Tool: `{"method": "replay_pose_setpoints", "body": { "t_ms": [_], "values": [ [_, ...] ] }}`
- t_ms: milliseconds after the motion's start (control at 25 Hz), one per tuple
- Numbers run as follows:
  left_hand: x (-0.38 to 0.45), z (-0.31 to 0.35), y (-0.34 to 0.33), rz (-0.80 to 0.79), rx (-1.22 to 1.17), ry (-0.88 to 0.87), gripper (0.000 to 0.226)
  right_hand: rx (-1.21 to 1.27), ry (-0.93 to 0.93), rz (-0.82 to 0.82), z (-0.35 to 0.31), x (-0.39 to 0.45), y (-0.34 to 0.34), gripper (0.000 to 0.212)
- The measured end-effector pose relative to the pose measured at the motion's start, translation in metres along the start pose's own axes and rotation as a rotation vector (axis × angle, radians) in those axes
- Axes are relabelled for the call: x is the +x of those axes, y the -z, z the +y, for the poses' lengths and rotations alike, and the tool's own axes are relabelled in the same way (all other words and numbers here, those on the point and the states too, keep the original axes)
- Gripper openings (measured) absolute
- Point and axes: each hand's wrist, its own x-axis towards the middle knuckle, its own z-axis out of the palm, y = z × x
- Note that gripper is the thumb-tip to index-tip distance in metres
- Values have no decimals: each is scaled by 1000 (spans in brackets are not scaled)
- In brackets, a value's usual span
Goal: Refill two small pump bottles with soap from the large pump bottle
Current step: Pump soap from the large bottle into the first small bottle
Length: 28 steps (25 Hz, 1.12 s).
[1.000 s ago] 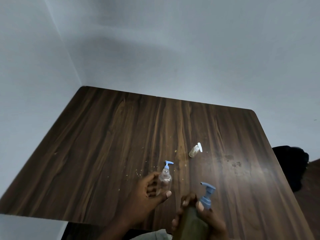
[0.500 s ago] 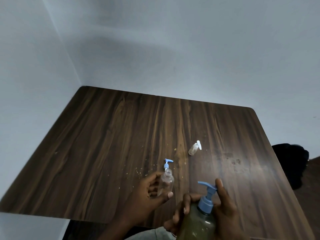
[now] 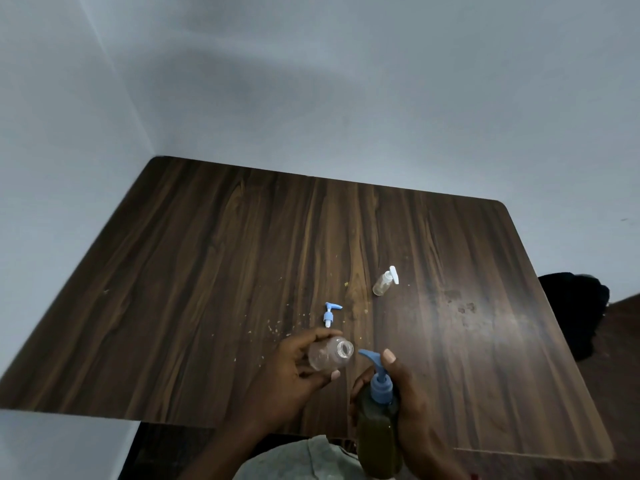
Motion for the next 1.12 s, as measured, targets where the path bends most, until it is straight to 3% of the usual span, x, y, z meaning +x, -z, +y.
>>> {"method": "replay_pose_setpoints", "body": {
  "t_ms": [40, 80, 160, 200, 440, 560, 800, 960, 1000, 1120],
  "values": [
    [1, 1, 0, 7, -4, -7, 53, -9, 31, 16, -3, -1, -4, 100],
    [1, 3, 0, 16, -1, -16, 53, -39, 63, 5, -1, 1, -4, 103],
    [2, 6, 1, 33, 5, -35, 50, -126, 83, 56, 4, 3, -9, 141],
    [3, 8, 2, 41, -2, -42, 49, -132, 82, 116, 8, 4, -10, 147],
    [4, 20, 8, 34, 51, -82, 44, -81, 87, 79, 11, 13, -21, 101],
    [8, 23, 13, 53, 89, -80, 45, -87, 116, 112, 9, 17, -21, 67],
    [15, 36, 18, 76, 98, -100, 51, -115, 194, 36, -8, 23, -26, 57],
    [25, 45, 25, 90, 114, -117, 50, -118, 203, 36, -20, 23, -33, 70],
    [28, 47, 26, 87, 126, -115, 48, -123, 201, 34, -21, 24, -34, 67],
    [33, 54, 29, 76, 165, -132, 44, -156, 204, 53, -30, 28, -37, 25]
  ]
}}
